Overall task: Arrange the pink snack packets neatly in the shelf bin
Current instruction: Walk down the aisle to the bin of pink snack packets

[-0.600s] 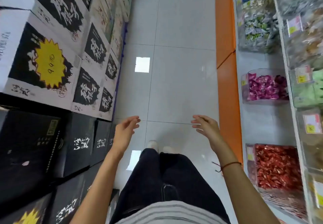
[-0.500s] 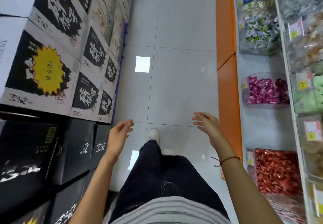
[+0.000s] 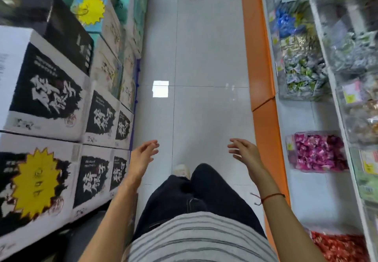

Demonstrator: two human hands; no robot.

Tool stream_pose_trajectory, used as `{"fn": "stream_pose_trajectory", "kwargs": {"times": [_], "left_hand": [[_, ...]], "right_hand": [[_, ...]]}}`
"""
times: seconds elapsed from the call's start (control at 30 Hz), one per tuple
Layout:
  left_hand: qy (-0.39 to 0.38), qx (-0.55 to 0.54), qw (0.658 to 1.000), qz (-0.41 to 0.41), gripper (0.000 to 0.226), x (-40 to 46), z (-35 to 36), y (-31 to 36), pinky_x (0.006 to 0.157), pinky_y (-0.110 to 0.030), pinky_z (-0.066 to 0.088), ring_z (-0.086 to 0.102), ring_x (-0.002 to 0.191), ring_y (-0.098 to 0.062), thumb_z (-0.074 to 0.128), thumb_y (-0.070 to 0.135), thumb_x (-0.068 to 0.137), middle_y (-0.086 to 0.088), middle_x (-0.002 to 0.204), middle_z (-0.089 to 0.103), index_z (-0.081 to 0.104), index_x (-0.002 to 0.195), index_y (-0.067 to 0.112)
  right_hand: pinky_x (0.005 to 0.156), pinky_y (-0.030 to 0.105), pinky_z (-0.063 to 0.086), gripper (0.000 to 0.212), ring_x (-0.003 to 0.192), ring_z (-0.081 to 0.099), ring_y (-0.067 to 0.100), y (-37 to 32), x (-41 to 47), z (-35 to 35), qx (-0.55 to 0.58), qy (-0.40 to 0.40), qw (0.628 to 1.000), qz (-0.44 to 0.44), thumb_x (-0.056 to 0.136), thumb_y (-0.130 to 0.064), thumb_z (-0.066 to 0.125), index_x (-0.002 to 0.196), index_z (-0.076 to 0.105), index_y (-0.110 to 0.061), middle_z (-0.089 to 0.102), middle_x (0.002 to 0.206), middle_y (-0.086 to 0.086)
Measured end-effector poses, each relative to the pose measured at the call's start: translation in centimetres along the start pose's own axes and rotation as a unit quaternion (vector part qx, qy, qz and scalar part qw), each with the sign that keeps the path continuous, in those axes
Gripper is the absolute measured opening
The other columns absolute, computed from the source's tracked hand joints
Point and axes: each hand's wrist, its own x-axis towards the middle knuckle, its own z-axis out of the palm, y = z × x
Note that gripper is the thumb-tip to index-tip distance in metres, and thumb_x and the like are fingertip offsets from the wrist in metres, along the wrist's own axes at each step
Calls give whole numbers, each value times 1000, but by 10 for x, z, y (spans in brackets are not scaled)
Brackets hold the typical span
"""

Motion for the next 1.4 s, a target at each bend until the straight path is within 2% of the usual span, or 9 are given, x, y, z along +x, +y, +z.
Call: {"fn": "stream_pose_trajectory", "kwargs": {"times": [0.13,0.3,0.53,0.67,0.8,0.97,1.23,1.4], "left_hand": [[-13,6,1000,18,23,65,14,75,86,-29,43,61,96,-14,49,23,98,1,107,65,60,115,14],[2,8,999,41,22,145,48,153,87,-31,45,61,100,-19,49,22,97,-3,110,65,60,114,13],[36,-11,999,29,17,238,88,249,82,-29,45,62,98,-15,49,23,97,4,104,66,61,109,18],[62,-21,998,12,22,289,101,298,83,-29,44,61,97,-16,48,21,98,-1,107,65,60,114,12],[71,-34,997,-4,22,358,115,348,86,-31,44,61,98,-18,48,20,98,-2,108,65,60,114,11],[66,-49,997,-13,16,452,129,429,85,-30,43,63,99,-17,50,21,97,1,106,66,61,108,18],[49,-12,999,20,21,602,178,596,87,-30,45,62,99,-16,48,21,98,-1,107,66,61,112,14],[40,-8,999,20,22,693,230,686,88,-32,46,61,99,-17,49,20,98,-1,107,66,62,114,13]], "right_hand": [[78,26,51,18,86,63,19,-55,46,-1,12,25,1000,3,98,-16,48,105,64,-13,67,97,7],[76,24,51,18,86,63,18,-142,130,-2,26,26,999,-6,98,-15,48,106,63,-13,66,97,7],[80,27,50,20,89,62,20,-287,252,-4,3,-7,999,-34,97,-16,48,110,63,-10,66,100,9],[82,29,50,19,86,62,19,-363,317,3,-3,-23,999,-34,97,-16,49,108,64,-11,66,97,8],[85,31,50,19,84,61,18,-426,388,16,-6,-25,999,-32,97,-16,50,108,64,-10,66,94,7],[87,31,50,20,90,62,21,-500,461,37,-5,-21,1000,-11,97,-15,48,110,63,-9,65,100,10],[79,24,50,20,91,64,18,-621,582,27,30,36,999,0,97,-21,50,110,63,-13,66,99,5],[70,20,48,16,81,63,12,-709,680,12,41,41,998,9,96,-18,51,106,63,-13,66,91,2]]}}
